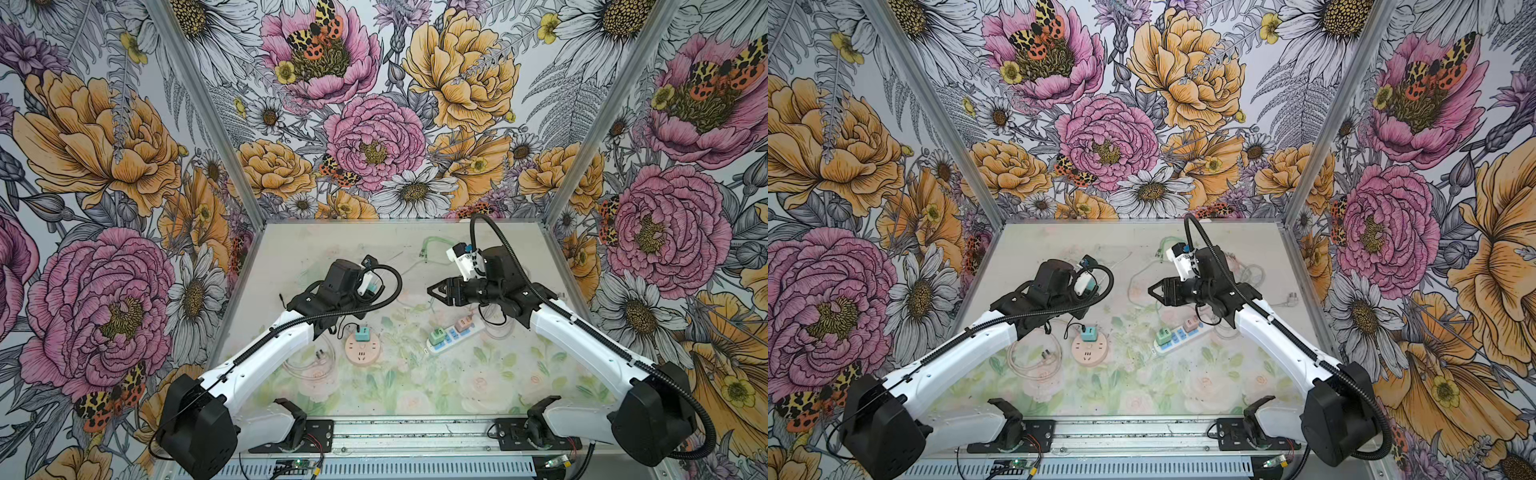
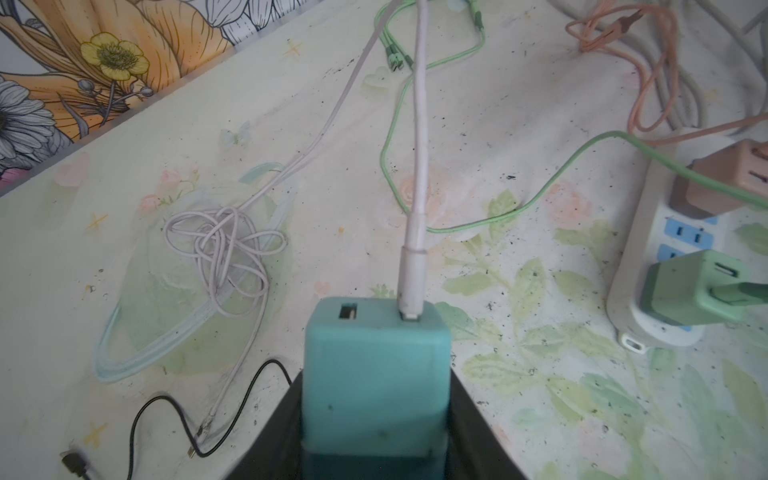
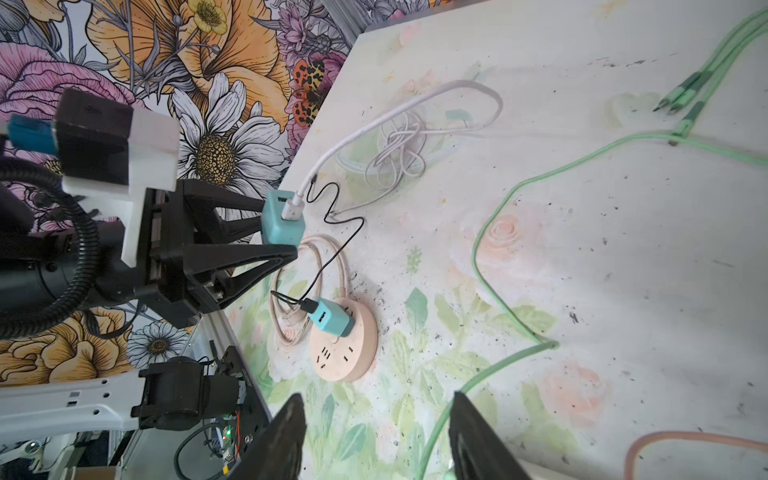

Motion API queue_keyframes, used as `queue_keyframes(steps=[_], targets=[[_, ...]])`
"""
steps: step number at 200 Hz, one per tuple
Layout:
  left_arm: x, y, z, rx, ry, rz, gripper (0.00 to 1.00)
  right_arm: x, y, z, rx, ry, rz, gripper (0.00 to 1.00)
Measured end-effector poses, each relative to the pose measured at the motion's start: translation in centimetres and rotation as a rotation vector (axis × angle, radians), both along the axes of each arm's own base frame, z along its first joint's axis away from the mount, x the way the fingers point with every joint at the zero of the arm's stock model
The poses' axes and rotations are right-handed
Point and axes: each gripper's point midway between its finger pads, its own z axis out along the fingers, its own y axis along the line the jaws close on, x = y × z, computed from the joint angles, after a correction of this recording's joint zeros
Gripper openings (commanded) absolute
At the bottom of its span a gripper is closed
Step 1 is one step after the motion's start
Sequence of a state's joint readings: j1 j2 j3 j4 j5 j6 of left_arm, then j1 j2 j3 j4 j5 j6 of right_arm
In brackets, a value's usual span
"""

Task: Insert the plug
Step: 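Lift the teal charger with the left gripper toward the right gripper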

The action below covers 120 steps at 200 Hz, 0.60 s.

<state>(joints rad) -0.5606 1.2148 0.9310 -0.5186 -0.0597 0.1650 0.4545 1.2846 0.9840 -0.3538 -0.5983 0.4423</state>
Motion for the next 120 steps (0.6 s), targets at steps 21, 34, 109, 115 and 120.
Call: queue_keyframes(steps=[21,34,109,115,120], targets=[[-0.6,-1.1,-0.4,-0.006,0.001,-0.054,0.23,-0.8,1.3,0.2,0.024,0.023,0.056,0.57],[-0.8,-1.7,-0.5,-0.014,-0.004,-0.082,0.23,-1.2,2.1,0.4,0.036,0.029,0.092,0.56],[-2.5,-4.6,1.2,-0.071,-0.076,-0.223,0.24,-2.5,5.6,-1.2,0.035,0.099,0.207,0.54],[-2.7,-4.8,1.2,-0.072,-0.077,-0.234,0.24,-2.4,5.7,-1.1,0.038,0.099,0.21,0.54],[-2.8,-5.0,1.2,-0.072,-0.078,-0.241,0.24,-2.4,5.7,-1.1,0.039,0.098,0.21,0.54]])
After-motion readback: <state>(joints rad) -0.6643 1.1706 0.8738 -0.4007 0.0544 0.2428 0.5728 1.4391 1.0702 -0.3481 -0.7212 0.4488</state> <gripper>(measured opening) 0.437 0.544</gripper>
